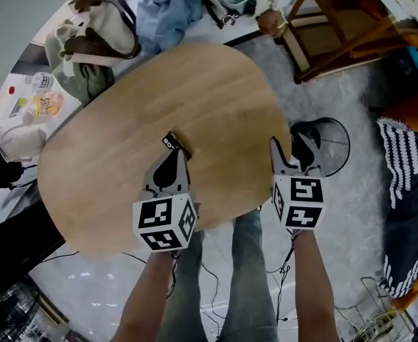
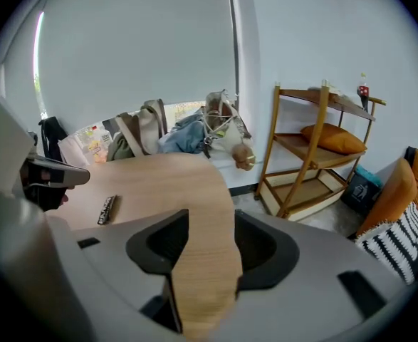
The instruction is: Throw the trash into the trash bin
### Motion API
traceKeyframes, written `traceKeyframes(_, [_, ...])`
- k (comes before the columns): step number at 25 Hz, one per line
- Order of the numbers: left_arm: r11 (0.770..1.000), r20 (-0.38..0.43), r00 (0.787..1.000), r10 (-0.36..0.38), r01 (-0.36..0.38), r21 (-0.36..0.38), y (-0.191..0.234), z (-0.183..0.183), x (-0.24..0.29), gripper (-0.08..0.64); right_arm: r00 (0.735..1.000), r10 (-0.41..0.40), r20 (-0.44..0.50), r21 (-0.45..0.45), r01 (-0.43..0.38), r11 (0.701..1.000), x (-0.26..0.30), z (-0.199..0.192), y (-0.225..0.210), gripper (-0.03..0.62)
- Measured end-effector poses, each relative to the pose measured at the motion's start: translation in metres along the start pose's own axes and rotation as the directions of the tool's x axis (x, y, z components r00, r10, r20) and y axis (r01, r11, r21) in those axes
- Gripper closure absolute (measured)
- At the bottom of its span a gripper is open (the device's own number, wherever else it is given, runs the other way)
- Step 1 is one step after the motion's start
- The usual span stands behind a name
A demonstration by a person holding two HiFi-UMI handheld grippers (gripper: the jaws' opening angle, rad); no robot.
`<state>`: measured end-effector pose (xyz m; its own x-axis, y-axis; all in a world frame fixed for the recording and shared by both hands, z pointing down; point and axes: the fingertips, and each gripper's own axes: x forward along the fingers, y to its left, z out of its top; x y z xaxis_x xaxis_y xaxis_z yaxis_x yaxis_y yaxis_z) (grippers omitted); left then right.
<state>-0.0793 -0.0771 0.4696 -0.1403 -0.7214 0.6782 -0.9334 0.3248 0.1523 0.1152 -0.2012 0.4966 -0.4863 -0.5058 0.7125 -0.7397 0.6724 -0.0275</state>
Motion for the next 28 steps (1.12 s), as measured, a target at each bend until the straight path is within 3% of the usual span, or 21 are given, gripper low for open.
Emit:
traceKeyframes(6, [0.995,0.018,0.997,0.076,-0.074,-0.067,0.073,-0.008,-0.036,0.549,0.996,0.094,-0.009,-0.08,-0.095,0.992,0.012,0.018,0.086,0.385])
traceKeyframes(13, [0.973,0.021,0.986,0.164,-0.158,-0.169,0.14,-0.03,-0.057,0.549,0.981,0.186,-0.048,-0.184,-0.192,0.964,0.037,0.026,0.16,0.385])
traceKeyframes(17, [0.956,0.012,0.98,0.2,-0.192,-0.222,0.161,-0.044,-0.065,0.549,0.968,0.232,-0.095,-0.228,-0.248,0.941,0.048,0.02,0.189,0.387])
traceKeyframes(28, [0.936,-0.01,0.974,0.226,-0.22,-0.274,0.197,-0.065,-0.062,0.549,0.939,0.293,-0.177,-0.241,-0.331,0.912,0.076,0.0,0.238,0.399])
